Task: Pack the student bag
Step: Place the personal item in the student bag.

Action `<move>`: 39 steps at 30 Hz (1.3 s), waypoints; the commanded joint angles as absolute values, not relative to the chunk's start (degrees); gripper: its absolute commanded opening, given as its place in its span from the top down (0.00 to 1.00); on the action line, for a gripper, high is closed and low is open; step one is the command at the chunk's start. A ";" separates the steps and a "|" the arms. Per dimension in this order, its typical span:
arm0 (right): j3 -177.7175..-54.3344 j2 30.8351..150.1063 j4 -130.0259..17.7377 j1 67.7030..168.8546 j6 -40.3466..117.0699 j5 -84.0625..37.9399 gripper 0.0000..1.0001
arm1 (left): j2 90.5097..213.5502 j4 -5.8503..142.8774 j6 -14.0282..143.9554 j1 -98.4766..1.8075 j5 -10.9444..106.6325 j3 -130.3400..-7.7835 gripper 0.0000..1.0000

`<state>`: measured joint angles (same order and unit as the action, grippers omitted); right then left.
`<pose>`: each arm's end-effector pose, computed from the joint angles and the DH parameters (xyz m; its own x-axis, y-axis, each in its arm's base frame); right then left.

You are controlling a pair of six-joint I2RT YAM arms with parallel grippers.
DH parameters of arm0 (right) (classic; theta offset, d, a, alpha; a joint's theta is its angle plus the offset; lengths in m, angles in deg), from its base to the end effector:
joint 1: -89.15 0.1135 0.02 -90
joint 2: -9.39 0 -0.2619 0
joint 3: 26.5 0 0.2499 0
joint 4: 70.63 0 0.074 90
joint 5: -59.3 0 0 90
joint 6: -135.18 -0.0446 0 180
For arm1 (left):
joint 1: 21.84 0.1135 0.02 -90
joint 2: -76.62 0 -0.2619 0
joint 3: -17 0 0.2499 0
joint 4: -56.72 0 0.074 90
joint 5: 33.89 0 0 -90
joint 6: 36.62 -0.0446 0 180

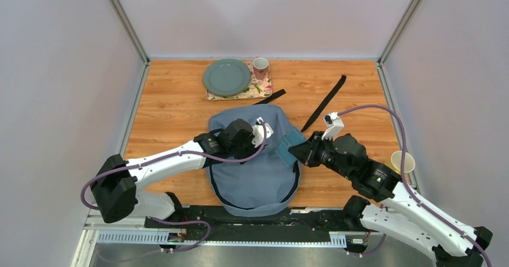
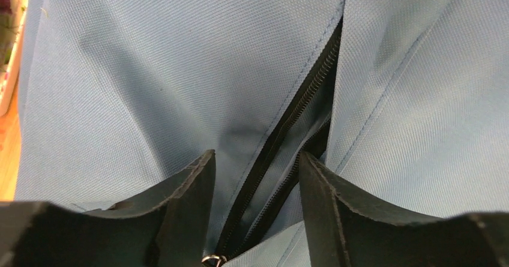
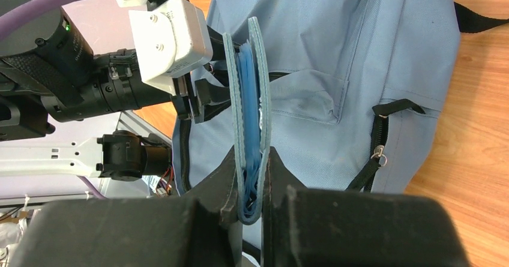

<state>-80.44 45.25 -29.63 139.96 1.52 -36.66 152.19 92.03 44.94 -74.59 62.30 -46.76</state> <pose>0.1011 0.1167 0.2984 -0.6685 0.2667 -0.6942 -0.3441 0.7167 0.6066 0.1732 -0.2199 0.2293 -0.3291 0.6739 -0.6615 0.8040 0.5674 0.1780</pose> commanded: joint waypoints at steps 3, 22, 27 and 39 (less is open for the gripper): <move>-81.26 44.11 -32.48 140.04 1.67 -37.29 1.00 | 155.64 89.52 47.76 -74.48 73.33 -46.46 0.58; -79.16 43.93 -34.32 140.04 -2.19 -36.77 1.00 | 149.67 88.90 52.06 -74.48 71.31 -48.92 1.00; -75.12 43.58 -39.93 140.13 -10.61 -33.87 1.00 | 149.48 91.97 53.12 -74.48 70.87 -53.75 1.00; -68.86 49.29 -53.59 140.04 -20.92 -23.84 1.00 | 150.36 96.28 54.62 -74.48 65.51 -57.71 1.00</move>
<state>-66.83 49.22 -46.85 139.96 -18.22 -26.04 150.64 93.60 55.14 -74.61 68.62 -55.37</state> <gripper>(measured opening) 0.100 0.007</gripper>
